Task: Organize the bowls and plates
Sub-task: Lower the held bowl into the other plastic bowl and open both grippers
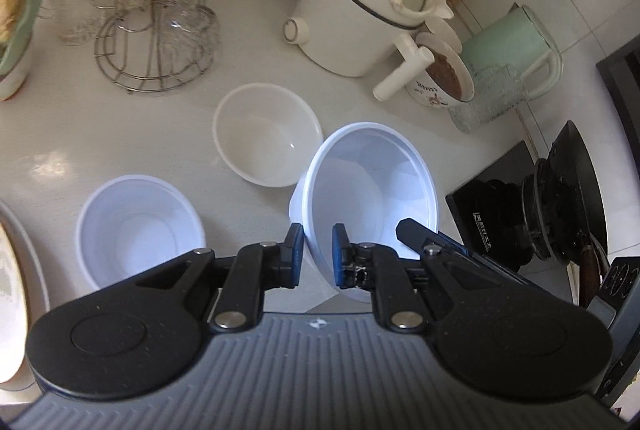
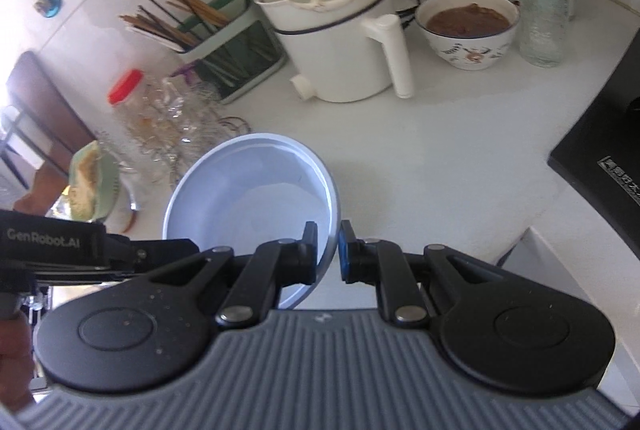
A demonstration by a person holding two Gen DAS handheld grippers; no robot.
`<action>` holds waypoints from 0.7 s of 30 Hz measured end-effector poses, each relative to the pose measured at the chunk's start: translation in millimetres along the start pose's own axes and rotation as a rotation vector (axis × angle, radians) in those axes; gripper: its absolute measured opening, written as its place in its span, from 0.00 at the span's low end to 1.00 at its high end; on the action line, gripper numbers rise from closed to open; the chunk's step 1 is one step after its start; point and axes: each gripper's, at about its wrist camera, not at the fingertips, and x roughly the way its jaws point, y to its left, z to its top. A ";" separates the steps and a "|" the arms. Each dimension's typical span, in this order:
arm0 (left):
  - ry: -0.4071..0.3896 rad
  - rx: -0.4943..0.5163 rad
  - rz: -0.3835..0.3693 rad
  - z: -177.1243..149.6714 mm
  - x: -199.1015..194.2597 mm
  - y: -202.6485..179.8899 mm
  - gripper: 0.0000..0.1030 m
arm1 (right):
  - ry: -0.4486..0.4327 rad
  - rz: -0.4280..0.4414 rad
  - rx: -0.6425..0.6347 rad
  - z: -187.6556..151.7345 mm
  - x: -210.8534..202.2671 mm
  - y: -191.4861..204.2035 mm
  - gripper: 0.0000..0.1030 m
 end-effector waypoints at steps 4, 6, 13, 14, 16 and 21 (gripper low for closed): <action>-0.022 -0.025 0.010 -4.4 -12.8 11.0 0.15 | 0.002 0.029 -0.019 1.9 -4.2 13.9 0.13; -0.031 -0.043 0.015 -5.6 -18.8 17.1 0.15 | -0.001 0.039 -0.039 3.1 -5.3 21.4 0.13; -0.081 -0.135 0.002 -11.3 -41.4 42.4 0.15 | 0.005 0.090 -0.103 4.1 -4.7 45.1 0.13; -0.085 -0.142 0.003 -12.4 -43.6 46.0 0.15 | 0.008 0.097 -0.111 3.5 -4.1 48.2 0.13; -0.100 -0.162 0.005 -13.8 -49.3 53.9 0.15 | 0.019 0.115 -0.120 3.5 -1.7 54.0 0.13; -0.141 -0.200 0.036 -21.4 -61.8 72.7 0.15 | 0.045 0.164 -0.159 4.2 7.4 71.3 0.13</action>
